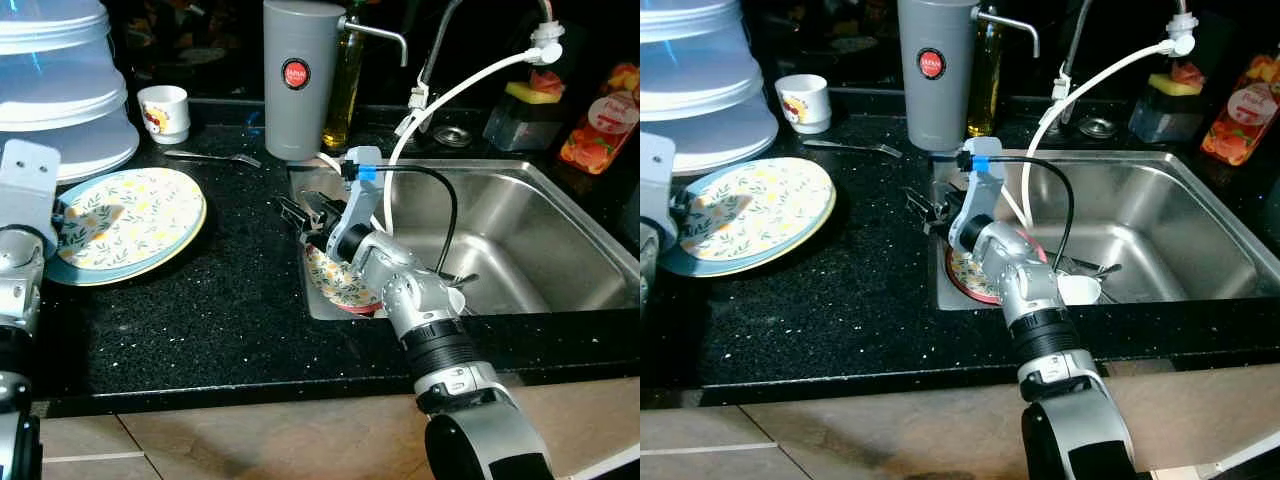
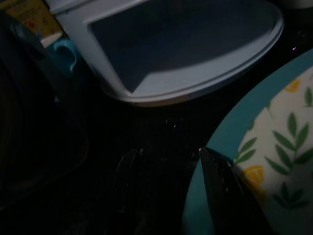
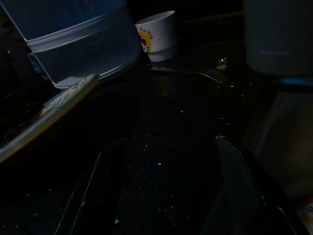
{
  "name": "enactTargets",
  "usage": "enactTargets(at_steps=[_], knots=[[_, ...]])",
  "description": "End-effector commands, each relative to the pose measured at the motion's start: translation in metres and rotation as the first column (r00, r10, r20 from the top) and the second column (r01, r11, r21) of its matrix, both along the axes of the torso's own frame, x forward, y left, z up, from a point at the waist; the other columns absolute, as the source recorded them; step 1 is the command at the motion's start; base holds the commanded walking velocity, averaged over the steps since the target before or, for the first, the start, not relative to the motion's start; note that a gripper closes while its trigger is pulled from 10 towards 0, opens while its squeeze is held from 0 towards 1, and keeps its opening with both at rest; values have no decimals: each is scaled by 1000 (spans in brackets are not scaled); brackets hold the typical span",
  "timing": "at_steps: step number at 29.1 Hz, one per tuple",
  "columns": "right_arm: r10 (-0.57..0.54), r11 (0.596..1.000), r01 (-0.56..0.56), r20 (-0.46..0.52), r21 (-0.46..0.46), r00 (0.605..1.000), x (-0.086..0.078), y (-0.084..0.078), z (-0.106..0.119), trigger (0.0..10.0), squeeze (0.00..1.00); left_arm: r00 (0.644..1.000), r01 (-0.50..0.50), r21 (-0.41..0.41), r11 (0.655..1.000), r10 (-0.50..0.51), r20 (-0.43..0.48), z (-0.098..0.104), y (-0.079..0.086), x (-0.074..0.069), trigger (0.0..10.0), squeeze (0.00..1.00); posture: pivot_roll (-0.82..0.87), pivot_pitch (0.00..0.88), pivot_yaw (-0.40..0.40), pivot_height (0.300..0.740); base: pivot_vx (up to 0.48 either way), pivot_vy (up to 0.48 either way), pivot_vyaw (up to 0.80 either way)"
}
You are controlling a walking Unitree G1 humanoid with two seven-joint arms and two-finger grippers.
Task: Kitchen organization
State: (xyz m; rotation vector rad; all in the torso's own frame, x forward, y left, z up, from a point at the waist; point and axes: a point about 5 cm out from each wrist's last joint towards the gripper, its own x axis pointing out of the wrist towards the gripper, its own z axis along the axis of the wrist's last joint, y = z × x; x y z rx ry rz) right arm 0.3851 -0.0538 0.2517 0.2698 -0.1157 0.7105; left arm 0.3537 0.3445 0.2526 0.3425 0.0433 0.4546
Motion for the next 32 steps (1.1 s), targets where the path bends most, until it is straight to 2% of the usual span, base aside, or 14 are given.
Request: enactTargets(at_steps=[1,5,10,12,13,15,16,17,18,23,25,27,29,32], knots=[[2,1000,-2,6,1,1000,-1,-1,0,10000,0,998,-35,-23,999,34,-44,-10,10,-5,10000,0,117,112,-37,740,0,0,0],[-4,1000,4,3,2,1000,-1,-4,-1,10000,0,997,-61,-34,998,60,-50,-8,16,-4,10000,0,115,114,-35,740,0,0,0],[-5,1000,5,1,2,1000,-1,-5,-2,10000,0,996,9,-107,994,-18,-85,-14,14,0,10000,0,113,114,-34,740,0,0,0],[-6,1000,6,0,1,1000,-1,-5,-2,10000,0,981,143,-192,971,-165,-106,-24,1,7,10000,0,114,111,-35,740,0,0,0],[-6,1000,6,0,1,1000,-1,-5,-2,10000,0,981,143,-192,971,-165,-106,-24,1,7,10000,0,114,111,-35,740,0,0,0],[-7,1000,7,0,2,1000,-1,-6,-2,10000,0,954,248,-248,936,-280,-104,-30,-13,12,10000,0,115,108,-34,740,0,0,0],[-7,1000,7,0,2,1000,-1,-6,-2,10000,0,954,248,-248,936,-280,-104,-30,-13,12,10000,0,115,108,-34,740,0,0,0],[-8,1000,8,1,3,1000,-1,-6,-2,10000,0,923,326,-282,902,-369,-112,-36,-29,17,10000,0,113,105,-33,740,0,0,0],[-8,1000,8,1,3,1000,-1,-6,-2,10000,0,923,326,-282,902,-369,-112,-36,-29,17,10000,0,113,105,-33,740,0,0,0],[-10,1000,10,2,4,1000,-1,-6,-2,10000,0,884,407,-310,859,-456,-105,-39,-49,25,10000,0,111,102,-32,740,0,0,0],[-12,1000,12,3,3,1000,-1,-7,-2,10000,0,855,458,-316,831,-509,-100,-40,-61,28,10000,0,110,100,-30,740,0,0,0],[-12,1000,12,3,3,1000,-1,-7,-2,10000,0,855,458,-316,831,-509,-100,-40,-61,28,10000,0,110,100,-30,740,0,0,0],[-14,1000,14,4,2,1000,-1,-7,-2,10000,0,845,482,-301,822,-528,-89,-38,-72,32,10000,0,110,100,-30,740,0,0,0],[-15,1000,15,5,3,1000,-1,-8,-1,10000,0,858,472,-266,840,-508,-81,-35,-75,34,10000,0,110,100,-30,740,0,0,0]])
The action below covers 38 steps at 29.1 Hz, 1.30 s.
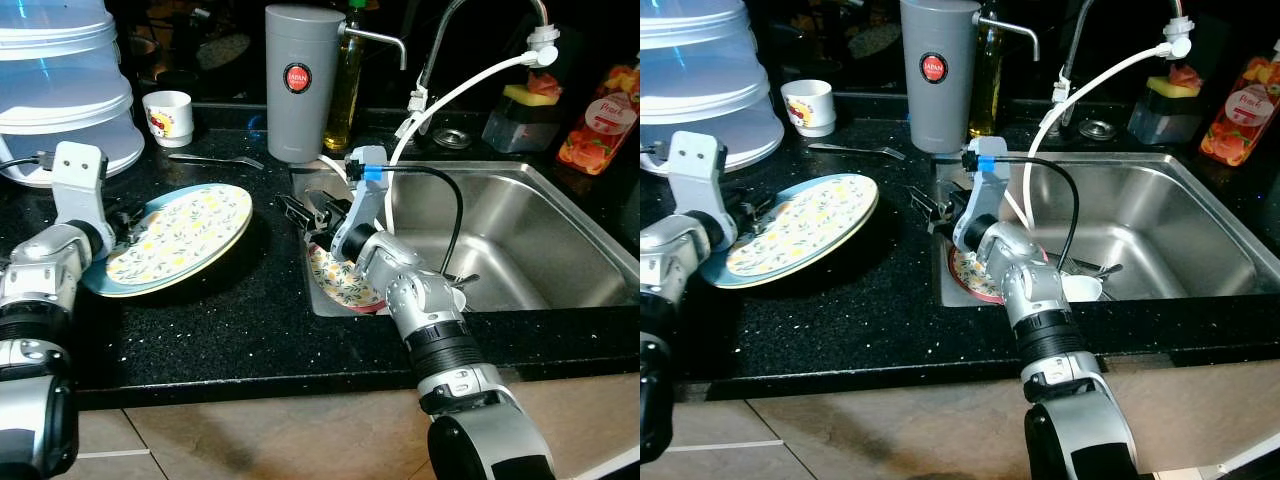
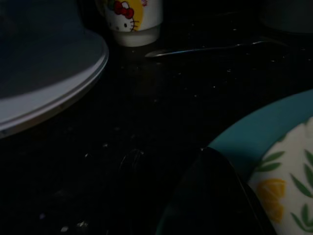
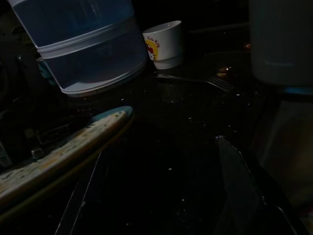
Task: Kitchen organization
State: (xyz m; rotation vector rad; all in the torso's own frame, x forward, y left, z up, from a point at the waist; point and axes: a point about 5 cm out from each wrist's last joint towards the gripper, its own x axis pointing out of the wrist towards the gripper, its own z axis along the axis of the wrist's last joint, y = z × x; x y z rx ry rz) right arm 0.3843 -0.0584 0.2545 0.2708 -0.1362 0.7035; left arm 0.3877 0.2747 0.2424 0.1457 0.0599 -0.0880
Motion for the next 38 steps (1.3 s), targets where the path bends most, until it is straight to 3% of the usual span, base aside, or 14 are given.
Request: enactTargets(at_steps=[1,8,9,11,12,15,19,24,25,26,35,36,37,38], knots=[[-6,1000,6,-12,-5,1000,-1,-3,-4,10000,0,996,-2,-3,1000,1,-90,-25,-5,0,10000,0,110,100,-30,740,0,0,0],[2,1000,-2,-9,0,1000,-1,-3,-2,10000,0,992,-122,81,989,120,32,-6,-2,3,10000,0,110,106,-32,740,0,0,0],[36,999,-36,-5,-7,999,-3,-2,1,10000,0,991,-133,139,981,129,39,-6,-2,2,10000,0,110,106,-32,740,0,0,0],[54,999,-54,-4,-9,999,-4,-1,2,10000,27,991,-136,159,978,132,35,-7,-2,1,10000,0,110,106,-32,740,0,0,0],[68,998,-68,-4,-11,998,-5,0,3,10000,1000,990,-139,173,975,135,32,-8,-2,1,10000,0,110,106,-32,740,0,0,0],[166,985,-167,-20,-45,986,-12,5,6,10000,1000,989,-147,169,975,143,36,-9,-3,0,10000,0,106,112,-34,740,0,0,0],[276,945,-293,-129,-147,953,-21,14,-8,10000,1000,989,-150,161,975,146,39,-10,-4,1,10000,0,102,110,-33,740,0,0,0],[288,920,-331,-211,-209,934,-27,19,-25,10000,1000,987,-159,154,975,155,36,-14,-6,0,10000,0,102,110,-34,740,0,0,0],[284,916,-335,-232,-222,930,-29,21,-29,10000,384,987,-159,149,976,156,33,-15,-7,0,10000,0,102,110,-35,740,0,0,0],[280,913,-337,-247,-229,928,-30,23,-32,10000,0,987,-160,147,976,157,32,-16,-8,0,10000,0,102,110,-35,740,0,0,0],[282,916,-339,-260,-212,924,-33,26,-29,10000,0,988,-156,134,979,154,30,-17,-9,0,10000,0,103,111,-37,740,0,0,0],[284,920,-338,-257,-197,924,-32,27,-27,6667,0,988,-153,131,979,150,30,-17,-10,0,10000,0,103,111,-37,740,0,0,0],[286,924,-336,-257,-180,923,-32,27,-26,0,0,989,-150,129,980,147,30,-17,-11,0,10000,0,103,110,-37,740,0,0,0],[286,924,-336,-257,-180,923,-32,27,-26,0,0,989,-150,129,980,147,30,-17,-11,0,10000,0,103,110,-37,740,0,0,0]])
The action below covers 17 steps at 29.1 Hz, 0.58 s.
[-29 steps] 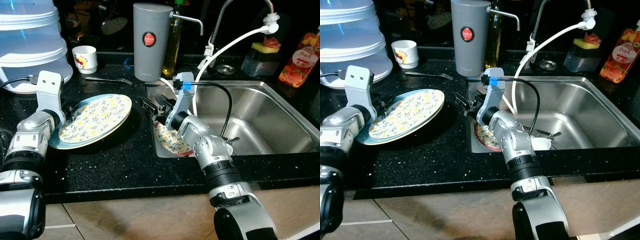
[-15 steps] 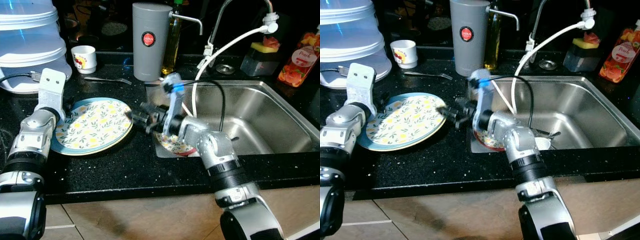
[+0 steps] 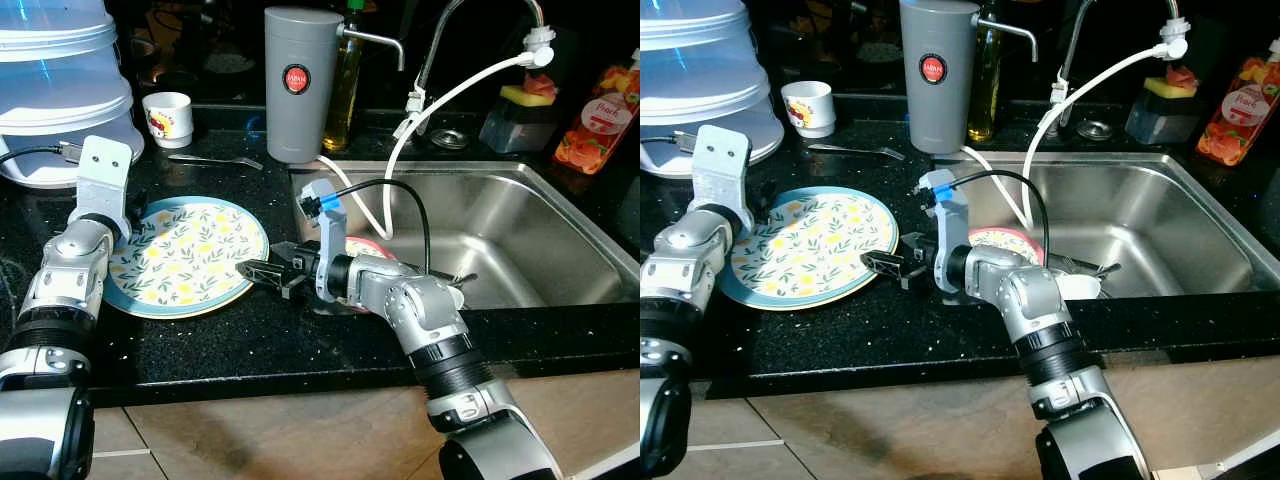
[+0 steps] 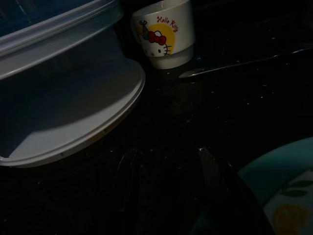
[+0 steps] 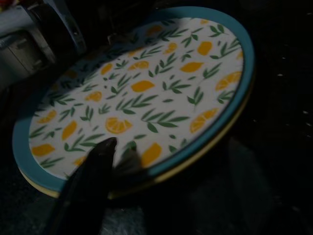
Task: Kitchen organization
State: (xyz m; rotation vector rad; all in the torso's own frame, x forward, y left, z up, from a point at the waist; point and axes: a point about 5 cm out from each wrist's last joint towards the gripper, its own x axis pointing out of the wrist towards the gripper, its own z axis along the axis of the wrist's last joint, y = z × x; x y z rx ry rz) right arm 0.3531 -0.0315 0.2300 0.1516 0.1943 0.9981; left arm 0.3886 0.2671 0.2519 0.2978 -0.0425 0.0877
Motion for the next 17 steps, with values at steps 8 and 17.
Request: enactTargets(at_steps=[8,17], knots=[[-47,998,48,-13,48,999,4,-5,6,0,0,1000,4,-51,999,-5,-20,-15,-5,0,10000,0,103,109,-37,740,0,0,0],[-123,989,121,11,88,992,11,-12,13,0,0,995,-11,-111,994,21,96,5,-1,-1,10000,0,105,109,-39,740,0,0,0]])
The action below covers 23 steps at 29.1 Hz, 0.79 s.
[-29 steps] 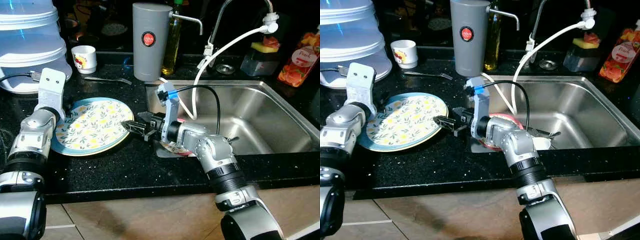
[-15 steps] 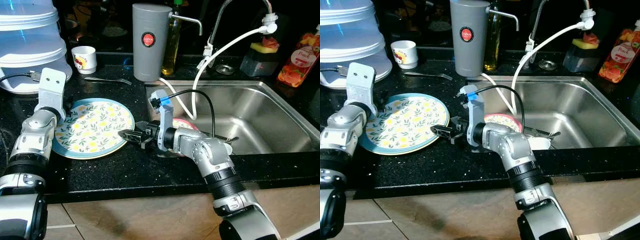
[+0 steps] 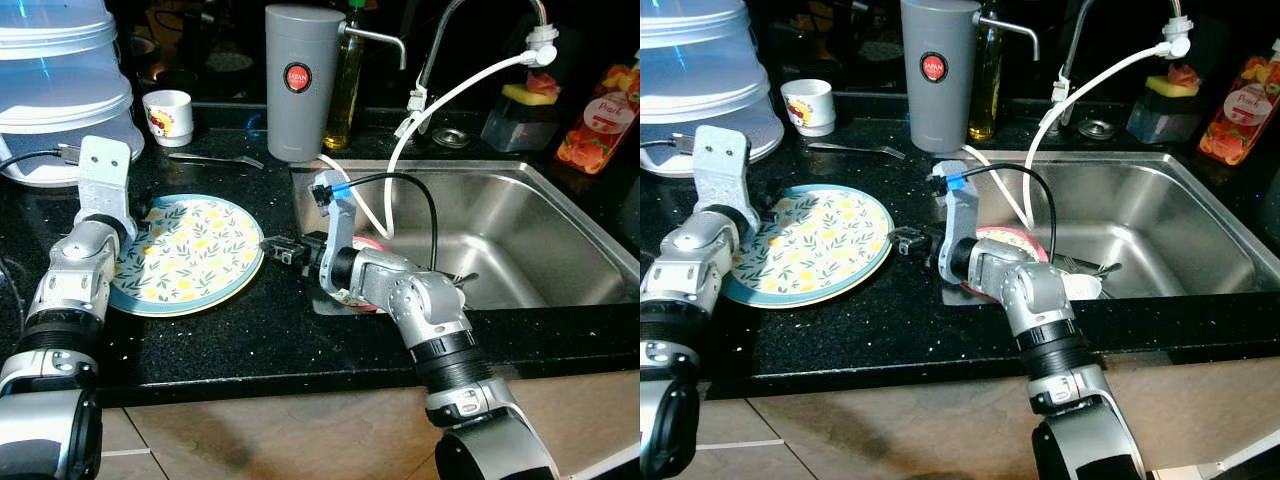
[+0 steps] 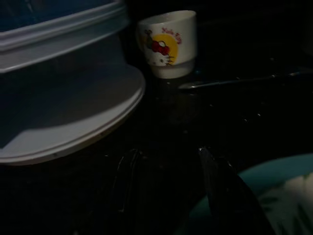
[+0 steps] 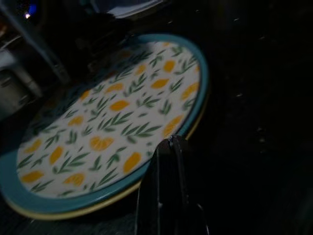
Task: Kitchen organization
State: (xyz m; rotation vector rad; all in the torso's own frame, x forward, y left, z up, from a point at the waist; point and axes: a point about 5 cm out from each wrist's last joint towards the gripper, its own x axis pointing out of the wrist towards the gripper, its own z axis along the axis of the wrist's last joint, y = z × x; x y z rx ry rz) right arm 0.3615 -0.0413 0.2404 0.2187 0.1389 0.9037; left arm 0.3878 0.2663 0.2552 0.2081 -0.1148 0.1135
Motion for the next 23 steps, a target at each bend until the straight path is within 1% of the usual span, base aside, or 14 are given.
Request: enactTargets(at_steps=[1,2,3,4,5,6,9,12,15,16,17,19,21,23], knots=[[-28,999,28,9,19,1000,3,-3,3,0,0,1000,-4,-28,1000,5,25,2,1,0,10000,0,105,109,-39,740,0,0,0],[-55,998,55,18,27,998,5,-4,5,0,0,999,-3,-36,999,5,35,4,1,0,10000,0,105,109,-39,740,0,0,0],[-106,993,104,39,57,994,9,-9,10,902,0,999,5,-56,998,-2,52,7,1,-1,10000,0,105,109,-39,740,0,0,0],[-106,993,104,39,57,994,9,-9,10,902,0,999,5,-56,998,-2,52,7,1,-1,10000,0,105,109,-39,740,0,0,0],[-147,986,143,49,87,988,13,-13,14,5843,0,998,20,-76,997,-15,67,11,0,-1,10000,0,105,109,-39,740,0,0,0],[-172,980,165,56,108,984,15,-16,18,10000,0,997,35,-88,995,-29,75,14,-1,-2,10000,0,105,109,-39,740,0,0,0],[-184,976,175,64,130,981,16,-19,23,10000,0,995,90,-89,992,-85,57,16,-7,-2,10000,0,105,104,-38,740,0,0,0],[-178,977,167,77,129,981,16,-19,25,10000,0,983,180,96,979,-175,-63,8,-21,-8,10000,0,102,101,-34,740,0,0,0],[-174,978,162,83,130,981,15,-19,25,10000,0,977,209,152,966,-200,-73,10,-28,-14,10000,0,102,96,-30,740,0,0,0],[-174,978,162,83,130,981,15,-19,25,10000,0,977,209,152,966,-200,-73,10,-28,-14,10000,0,102,96,-30,740,0,0,0],[-164,980,151,87,131,983,13,-18,25,10000,0,975,215,223,951,-197,-99,14,-31,-24,10000,0,102,92,-29,740,0,0,0],[-158,981,145,89,131,983,13,-18,25,10000,0,978,197,244,950,-174,-115,15,-29,-27,10000,0,106,90,-29,740,0,0,0],[-148,982,134,94,135,985,13,-15,24,10000,0,989,91,326,941,-46,-142,17,-11,-35,10000,0,108,88,-32,740,0,0,0],[-147,982,134,95,136,985,13,-14,24,10000,0,989,77,335,939,-30,-143,17,-9,-36,10000,0,108,88,-32,740,0,0,0]])
